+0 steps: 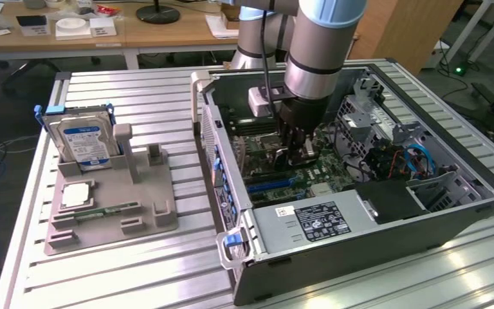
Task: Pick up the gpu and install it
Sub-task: 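Insert the gpu into the slot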
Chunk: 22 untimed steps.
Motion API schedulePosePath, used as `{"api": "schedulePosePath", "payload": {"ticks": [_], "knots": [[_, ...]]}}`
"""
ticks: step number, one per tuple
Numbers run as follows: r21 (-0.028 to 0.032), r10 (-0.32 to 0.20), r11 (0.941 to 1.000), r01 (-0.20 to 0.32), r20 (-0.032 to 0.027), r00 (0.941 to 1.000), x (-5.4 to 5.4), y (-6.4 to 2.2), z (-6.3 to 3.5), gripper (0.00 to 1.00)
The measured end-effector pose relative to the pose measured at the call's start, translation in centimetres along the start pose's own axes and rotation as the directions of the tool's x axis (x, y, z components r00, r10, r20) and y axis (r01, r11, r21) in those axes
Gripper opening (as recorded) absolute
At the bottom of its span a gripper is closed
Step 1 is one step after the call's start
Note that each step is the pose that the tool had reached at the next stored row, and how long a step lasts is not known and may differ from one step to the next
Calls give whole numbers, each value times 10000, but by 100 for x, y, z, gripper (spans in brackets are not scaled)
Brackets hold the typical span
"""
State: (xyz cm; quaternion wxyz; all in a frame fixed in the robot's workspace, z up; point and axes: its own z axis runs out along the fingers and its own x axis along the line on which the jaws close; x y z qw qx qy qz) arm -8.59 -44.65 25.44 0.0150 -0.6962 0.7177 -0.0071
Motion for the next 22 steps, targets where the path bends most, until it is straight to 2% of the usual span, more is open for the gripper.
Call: {"api": "schedulePosePath", "payload": {"ticks": [19,22], "knots": [[-3,-1,10000,1,6,10000,51,15,31,28],[9,0,10000,0,26,10000,51,16,32,28]]}}
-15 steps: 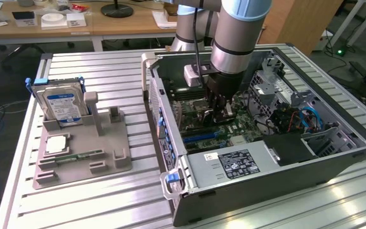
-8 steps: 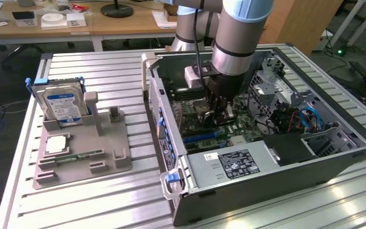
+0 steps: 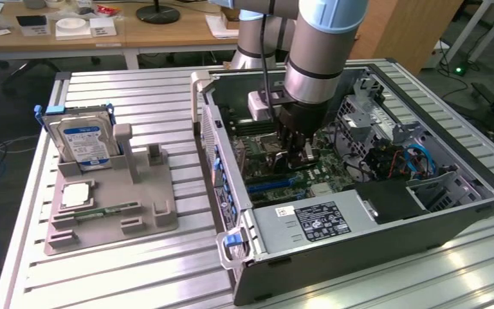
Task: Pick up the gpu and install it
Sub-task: 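Insert the gpu into the slot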
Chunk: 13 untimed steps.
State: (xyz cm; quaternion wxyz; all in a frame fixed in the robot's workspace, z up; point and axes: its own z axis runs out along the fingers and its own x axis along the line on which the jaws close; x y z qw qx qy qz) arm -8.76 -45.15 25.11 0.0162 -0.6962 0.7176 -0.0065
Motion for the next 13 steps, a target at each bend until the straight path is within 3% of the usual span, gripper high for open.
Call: {"api": "schedulePosePath", "payload": {"ticks": [3,13], "knots": [[25,-1,10000,1,9,10000,0,2,0,28],[27,1,10000,-1,11,10000,25,13,8,28]]}}
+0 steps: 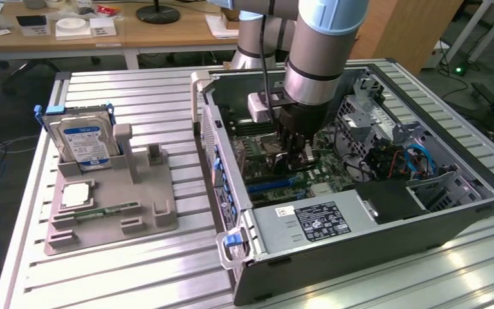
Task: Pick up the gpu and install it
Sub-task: 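Insert the gpu into the slot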
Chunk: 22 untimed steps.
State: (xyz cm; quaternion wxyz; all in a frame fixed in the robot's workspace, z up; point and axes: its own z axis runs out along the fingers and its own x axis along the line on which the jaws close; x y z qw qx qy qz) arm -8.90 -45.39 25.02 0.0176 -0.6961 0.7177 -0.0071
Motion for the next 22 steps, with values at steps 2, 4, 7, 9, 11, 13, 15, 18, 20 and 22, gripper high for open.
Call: {"api": "schedulePosePath", "payload": {"ticks": [2,4,7,9,11,13,15,18,20,22], "knots": [[0,-2,10000,2,-1,10000,1,16,4,28],[-2,-3,10000,3,-2,10000,5,21,8,28],[-1,-1,10000,1,-2,10000,26,23,17,28],[-1,-1,10000,1,-1,10000,29,42,22,28],[-1,-2,10000,2,-2,10000,32,46,26,28],[-1,-1,10000,1,-1,10000,44,47,32,28],[-1,2,10000,-2,0,10000,48,50,39,28],[-7,-1,10000,1,-2,10000,50,63,50,28],[-17,0,10000,0,-3,10000,50,71,58,28],[-24,-2,10000,2,-2,10000,51,76,67,28]]}}
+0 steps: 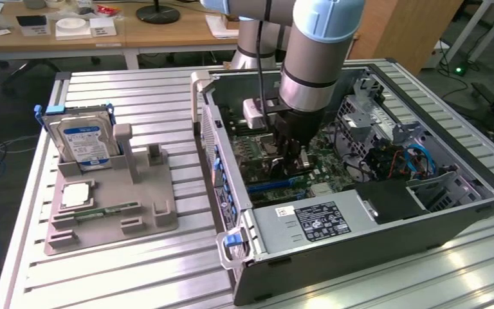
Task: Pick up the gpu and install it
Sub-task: 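Insert the gpu into the slot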
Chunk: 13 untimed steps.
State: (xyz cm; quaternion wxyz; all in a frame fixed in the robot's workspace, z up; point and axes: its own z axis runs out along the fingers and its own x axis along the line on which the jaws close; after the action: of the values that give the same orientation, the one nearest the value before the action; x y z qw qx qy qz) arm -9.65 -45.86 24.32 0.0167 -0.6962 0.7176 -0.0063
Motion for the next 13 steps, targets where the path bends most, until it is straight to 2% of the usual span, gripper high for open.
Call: {"api": "schedulePosePath", "payload": {"ticks": [13], "knots": [[-11,1,10000,-1,-1,10000,3,62,32,28]]}}
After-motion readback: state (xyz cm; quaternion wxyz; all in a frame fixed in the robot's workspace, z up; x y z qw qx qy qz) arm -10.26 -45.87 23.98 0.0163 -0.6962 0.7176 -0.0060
